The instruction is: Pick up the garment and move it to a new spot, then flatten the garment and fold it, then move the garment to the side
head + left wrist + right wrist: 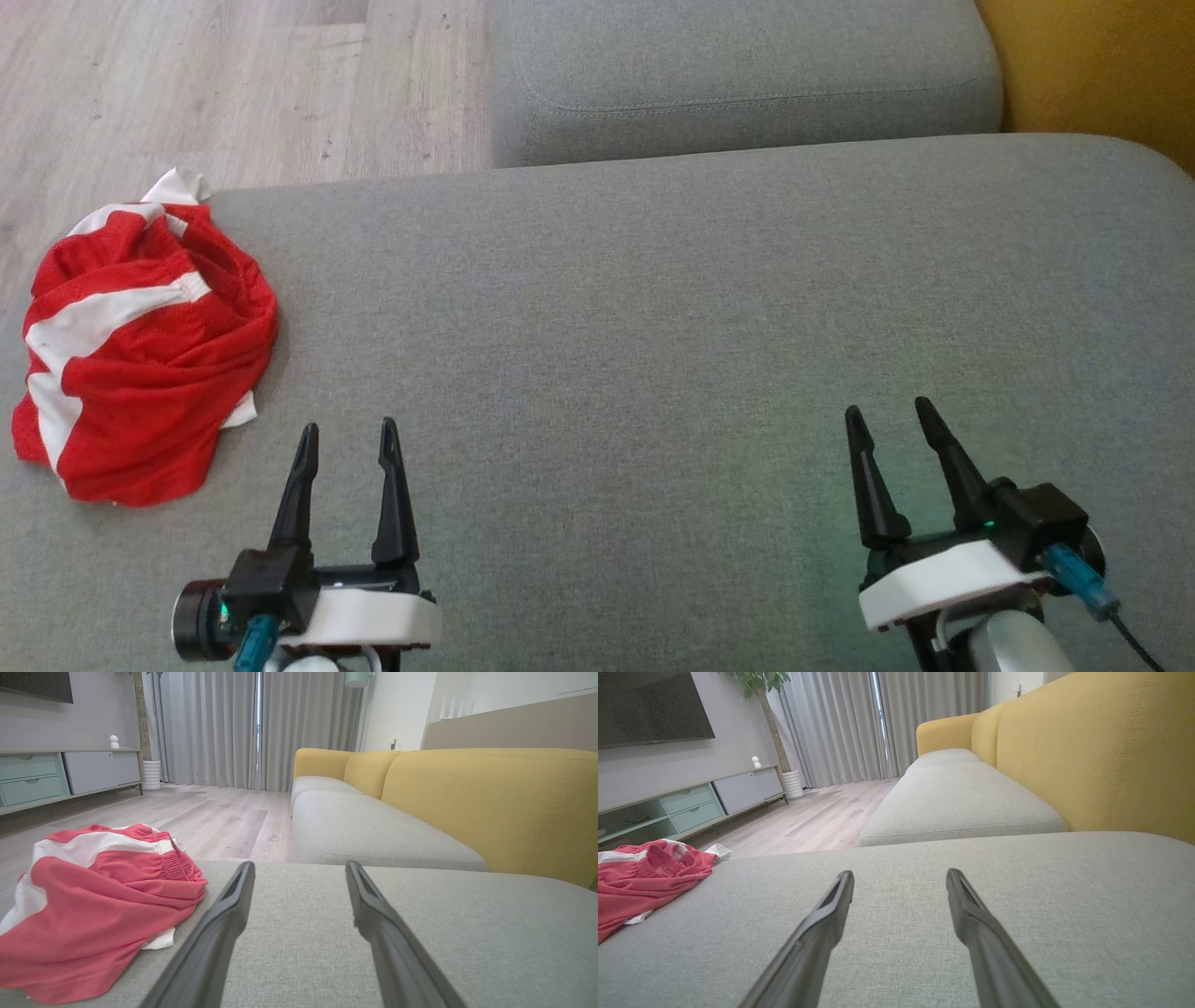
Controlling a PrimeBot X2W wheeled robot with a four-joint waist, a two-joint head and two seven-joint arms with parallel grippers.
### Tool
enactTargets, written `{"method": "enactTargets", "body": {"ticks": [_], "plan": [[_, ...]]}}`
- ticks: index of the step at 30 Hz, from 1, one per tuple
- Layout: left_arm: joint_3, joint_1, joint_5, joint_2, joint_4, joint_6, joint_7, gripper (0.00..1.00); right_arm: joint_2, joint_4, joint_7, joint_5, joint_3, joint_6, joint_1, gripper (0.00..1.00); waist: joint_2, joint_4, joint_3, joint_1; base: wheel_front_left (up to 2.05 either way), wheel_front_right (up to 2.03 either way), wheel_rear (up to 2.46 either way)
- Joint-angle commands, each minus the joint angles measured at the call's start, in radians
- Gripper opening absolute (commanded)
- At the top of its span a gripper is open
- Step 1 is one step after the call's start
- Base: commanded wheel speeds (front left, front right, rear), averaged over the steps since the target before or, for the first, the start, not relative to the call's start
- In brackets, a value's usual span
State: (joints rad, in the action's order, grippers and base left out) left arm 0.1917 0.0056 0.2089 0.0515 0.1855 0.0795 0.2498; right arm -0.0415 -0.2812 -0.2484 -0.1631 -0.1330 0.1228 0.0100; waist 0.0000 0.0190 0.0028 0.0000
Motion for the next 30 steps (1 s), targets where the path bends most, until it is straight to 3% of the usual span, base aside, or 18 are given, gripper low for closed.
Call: {"method": "enactTargets", "body": {"ticks": [1, 13, 30], "plan": [[-0.032, -0.030, -0.010, -0.001, -0.033, 0.008, 0.012, 1.00, -0.009, 0.033, -0.013, 0.010, -0.018, 0.008, 0.037, 1.00, 0.0000, -0.001, 0.000, 0.0000, 0.00, 0.00, 0.00], [-0.036, -0.028, -0.012, -0.001, -0.028, 0.023, 0.012, 1.00, -0.009, 0.037, -0.013, -0.004, 0.008, 0.008, 0.032, 1.00, 0.0000, -0.002, 0.001, 0.0000, 0.00, 0.00, 0.00], [-0.028, -0.025, -0.042, -0.001, -0.029, 0.004, 0.012, 1.00, -0.009, 0.033, -0.013, -0.005, 0.011, 0.008, 0.015, 1.00, 0.0000, 0.018, -0.007, 0.0000, 0.00, 0.00, 0.00]]}}
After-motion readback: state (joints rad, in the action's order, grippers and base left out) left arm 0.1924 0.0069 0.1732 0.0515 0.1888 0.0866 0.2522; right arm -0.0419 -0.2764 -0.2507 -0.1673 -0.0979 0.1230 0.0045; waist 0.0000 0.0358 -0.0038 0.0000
